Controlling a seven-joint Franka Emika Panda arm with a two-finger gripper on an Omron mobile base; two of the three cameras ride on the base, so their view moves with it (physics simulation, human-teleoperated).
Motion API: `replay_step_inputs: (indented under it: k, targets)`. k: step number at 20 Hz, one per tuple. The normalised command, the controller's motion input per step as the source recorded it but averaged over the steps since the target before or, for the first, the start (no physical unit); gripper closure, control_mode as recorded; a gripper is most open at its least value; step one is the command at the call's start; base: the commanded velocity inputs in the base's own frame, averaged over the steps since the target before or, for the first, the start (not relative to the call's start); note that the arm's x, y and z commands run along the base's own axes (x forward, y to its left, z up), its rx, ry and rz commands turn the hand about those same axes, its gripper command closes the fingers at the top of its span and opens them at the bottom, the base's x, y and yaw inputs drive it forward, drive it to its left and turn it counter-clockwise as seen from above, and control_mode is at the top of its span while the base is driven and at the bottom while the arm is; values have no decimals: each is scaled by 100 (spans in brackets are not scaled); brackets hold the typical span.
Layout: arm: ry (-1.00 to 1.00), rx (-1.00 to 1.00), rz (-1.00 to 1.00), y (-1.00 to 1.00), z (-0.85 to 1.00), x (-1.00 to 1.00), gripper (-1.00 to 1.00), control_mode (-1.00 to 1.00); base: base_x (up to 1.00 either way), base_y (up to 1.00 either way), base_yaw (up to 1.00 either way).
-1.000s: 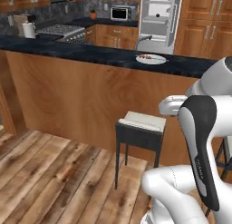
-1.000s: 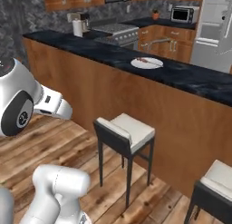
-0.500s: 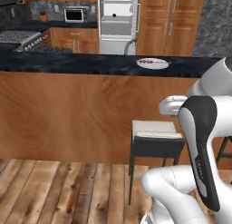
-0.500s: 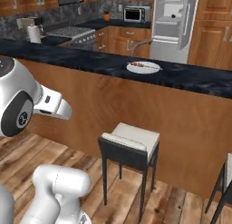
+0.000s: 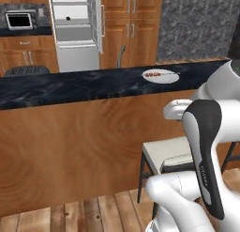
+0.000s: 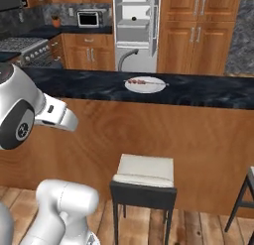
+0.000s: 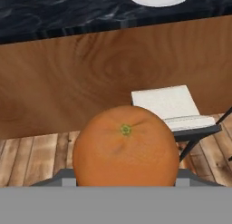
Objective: Pick up the banana and tangerine from the fridge and place one fruit on each plate on the dining counter.
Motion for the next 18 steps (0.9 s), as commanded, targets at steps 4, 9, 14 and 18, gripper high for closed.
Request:
replay_step_inputs:
  k: [4,9,14,18]
  targets:
    - [0,0,0,0,0,0,100,100,13,13,-8]
    - [0,0,0,0,0,0,100,100,16,0,-14]
    - [0,0,0,0,0,0,100,100,71,10,-35]
    - [0,0,0,0,0,0,100,100,84,34,-38]
